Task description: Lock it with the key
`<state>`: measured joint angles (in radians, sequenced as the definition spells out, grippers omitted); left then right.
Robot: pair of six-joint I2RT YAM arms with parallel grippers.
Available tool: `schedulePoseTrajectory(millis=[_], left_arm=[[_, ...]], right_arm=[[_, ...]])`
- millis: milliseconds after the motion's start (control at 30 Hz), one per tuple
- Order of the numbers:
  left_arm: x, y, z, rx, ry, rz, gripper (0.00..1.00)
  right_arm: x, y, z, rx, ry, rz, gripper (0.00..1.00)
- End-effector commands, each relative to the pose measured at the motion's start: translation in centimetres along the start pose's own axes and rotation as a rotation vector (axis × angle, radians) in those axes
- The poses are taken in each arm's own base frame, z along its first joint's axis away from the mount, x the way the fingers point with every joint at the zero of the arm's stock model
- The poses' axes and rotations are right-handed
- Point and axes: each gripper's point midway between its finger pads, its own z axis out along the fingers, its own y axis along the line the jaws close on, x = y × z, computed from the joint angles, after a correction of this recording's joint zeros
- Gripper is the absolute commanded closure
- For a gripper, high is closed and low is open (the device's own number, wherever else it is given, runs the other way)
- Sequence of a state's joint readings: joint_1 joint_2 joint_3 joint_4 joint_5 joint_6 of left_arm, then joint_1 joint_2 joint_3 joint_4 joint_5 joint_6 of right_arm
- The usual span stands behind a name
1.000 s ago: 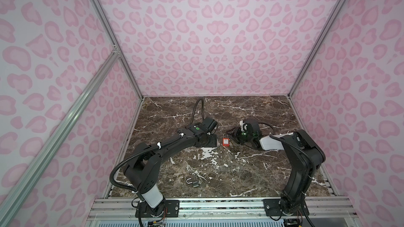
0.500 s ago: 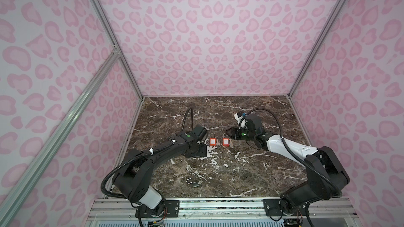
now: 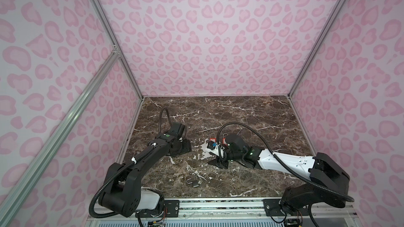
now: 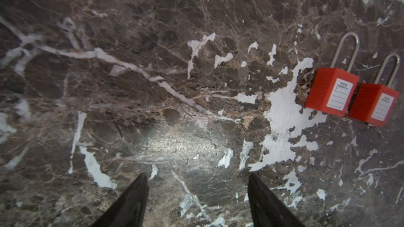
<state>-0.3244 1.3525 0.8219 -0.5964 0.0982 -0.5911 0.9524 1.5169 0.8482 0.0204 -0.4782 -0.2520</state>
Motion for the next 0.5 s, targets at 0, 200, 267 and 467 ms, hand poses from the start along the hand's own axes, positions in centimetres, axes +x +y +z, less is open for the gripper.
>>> schedulePoseTrajectory(millis=[0,200,267,467], left_arm=[[0.0,0.3,-0.4,0.067,-0.005,-0.034,0.26],[0.1,2.0,-0.4,0.095,-0.013,-0.099,0.26],[0.2,2.2,-0.3,0.107,-0.009,-0.111,0.26],[0.1,2.6,-0.5,0.108,-0.011,-0.116,0.26]], right_arm=[[1.9,2.6,1.9,-0.091,0.121,-0.119,0.45],[3.3,6.4,4.8,-0.196,0.263,-0.279,0.44],[3.8,7.4,5.5,-0.235,0.307,-0.322,0.45],[5.2,8.5,6.7,-0.282,0.399,-0.372,0.45]])
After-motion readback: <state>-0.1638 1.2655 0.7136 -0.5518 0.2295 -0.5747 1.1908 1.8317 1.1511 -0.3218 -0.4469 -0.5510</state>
